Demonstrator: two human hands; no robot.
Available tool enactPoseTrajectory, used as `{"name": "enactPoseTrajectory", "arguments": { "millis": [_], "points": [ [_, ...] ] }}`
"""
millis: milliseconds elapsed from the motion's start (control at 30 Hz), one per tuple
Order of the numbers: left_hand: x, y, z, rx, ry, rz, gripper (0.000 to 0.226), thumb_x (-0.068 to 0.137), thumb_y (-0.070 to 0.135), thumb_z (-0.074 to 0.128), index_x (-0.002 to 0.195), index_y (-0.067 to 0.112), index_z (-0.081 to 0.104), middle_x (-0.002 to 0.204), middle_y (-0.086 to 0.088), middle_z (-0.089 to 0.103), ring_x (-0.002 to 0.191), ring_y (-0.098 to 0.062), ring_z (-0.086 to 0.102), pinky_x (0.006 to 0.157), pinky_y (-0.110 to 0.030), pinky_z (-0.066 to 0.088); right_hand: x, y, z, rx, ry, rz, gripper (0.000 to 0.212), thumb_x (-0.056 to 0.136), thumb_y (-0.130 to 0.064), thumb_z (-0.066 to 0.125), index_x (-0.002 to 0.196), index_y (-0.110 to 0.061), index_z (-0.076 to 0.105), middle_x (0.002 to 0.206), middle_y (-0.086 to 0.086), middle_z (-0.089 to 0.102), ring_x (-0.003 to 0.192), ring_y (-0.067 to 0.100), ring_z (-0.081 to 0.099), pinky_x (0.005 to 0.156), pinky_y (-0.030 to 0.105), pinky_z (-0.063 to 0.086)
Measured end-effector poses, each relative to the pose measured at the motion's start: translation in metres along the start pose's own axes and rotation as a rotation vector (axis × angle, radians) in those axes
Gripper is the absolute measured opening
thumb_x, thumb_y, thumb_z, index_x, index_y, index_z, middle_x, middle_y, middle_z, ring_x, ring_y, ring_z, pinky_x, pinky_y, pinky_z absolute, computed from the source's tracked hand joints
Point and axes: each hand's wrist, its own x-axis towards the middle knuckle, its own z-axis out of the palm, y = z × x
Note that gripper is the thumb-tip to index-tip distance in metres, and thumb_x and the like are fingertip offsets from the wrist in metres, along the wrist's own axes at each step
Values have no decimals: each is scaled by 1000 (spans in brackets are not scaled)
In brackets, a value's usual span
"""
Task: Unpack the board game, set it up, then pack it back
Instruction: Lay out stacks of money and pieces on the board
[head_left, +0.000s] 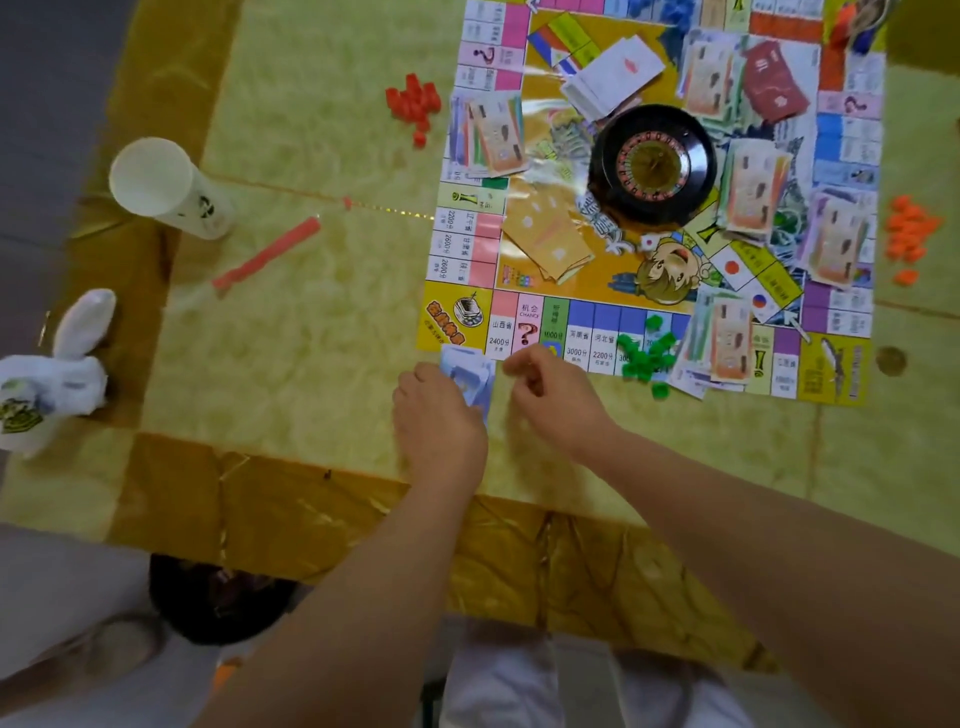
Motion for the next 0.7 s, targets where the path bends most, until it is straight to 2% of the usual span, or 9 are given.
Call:
{"name": "enactPoseTrajectory", "arguments": {
  "millis": [100, 167, 233, 300, 367, 467, 533, 600, 700],
  "points": [
    [4, -3, 0, -1, -4, 45, 36, 80, 13, 68, 110, -1, 53, 117, -19, 46, 110, -35, 45, 89, -38, 38, 0, -1, 6, 4, 29, 11, 26, 93, -5, 47, 114, -12, 60, 110, 1, 66, 90, 16, 59, 86, 34, 50],
    [4, -3, -1, -8, -2, 92, 25, 82, 9, 63, 103, -1, 55, 112, -19, 49, 103, -36, 47, 80, -38, 37, -1, -1, 7, 7, 30, 11, 26, 94, -6, 46, 116, -12, 58, 110, 1, 65, 89, 17, 59, 84, 35, 50],
    [2, -2, -2, -83, -9, 115, 11, 86, 7, 58, 94, 2, 54, 98, -15, 53, 90, -36, 51, 65, -35, 29, -2, -1, 5, 31, 15, 9, 26, 94, -6, 46, 118, -12, 55, 108, -1, 63, 83, 13, 56, 79, 30, 48],
    [4, -6, -3, -199, -65, 108, 10, 86, 9, 59, 87, 8, 50, 83, -8, 53, 79, -32, 52, 58, -32, 21, -4, -4, 3, 115, -19, 19, 28, 93, -4, 48, 119, -11, 53, 100, -4, 58, 77, 9, 52, 75, 26, 44],
    [7, -11, -6, -312, -178, 86, 14, 81, 9, 67, 86, 9, 53, 79, -3, 57, 74, -28, 55, 60, -32, 34, -6, -4, 0, 271, -54, 62, 29, 92, -5, 54, 120, -10, 52, 95, -1, 55, 79, 13, 52, 74, 26, 44],
    [2, -12, -22, -604, -410, -2, 10, 81, 2, 70, 84, 10, 63, 79, -9, 67, 70, -28, 67, 61, -34, 58, -11, -4, -3, 448, -56, 155, 32, 87, -21, 70, 113, -8, 56, 94, 7, 57, 80, 16, 55, 65, 19, 46],
    [-4, -4, -30, -684, -515, -4, 13, 83, -1, 67, 86, 11, 65, 79, -10, 69, 68, -25, 68, 59, -35, 60, -13, -5, -8, 496, -87, 207, 31, 82, -25, 76, 99, -5, 60, 90, 12, 63, 77, 16, 58, 65, 21, 48],
    [-10, 8, -33, -707, -572, 15, 15, 85, -1, 64, 90, 14, 67, 80, -8, 70, 69, -21, 68, 61, -33, 59, -17, -7, -17, 543, -112, 215, 24, 81, -21, 77, 85, -6, 59, 78, 8, 65, 67, 11, 60, 60, 17, 47],
    [-14, 26, -32, -725, -641, 25, 16, 91, 4, 56, 95, 15, 67, 89, -12, 71, 78, -26, 68, 70, -39, 58, -22, -9, -35, 576, -74, 189, 18, 81, -18, 76, 81, -7, 61, 74, 5, 62, 61, 7, 57, 56, 14, 45]
  ]
}}
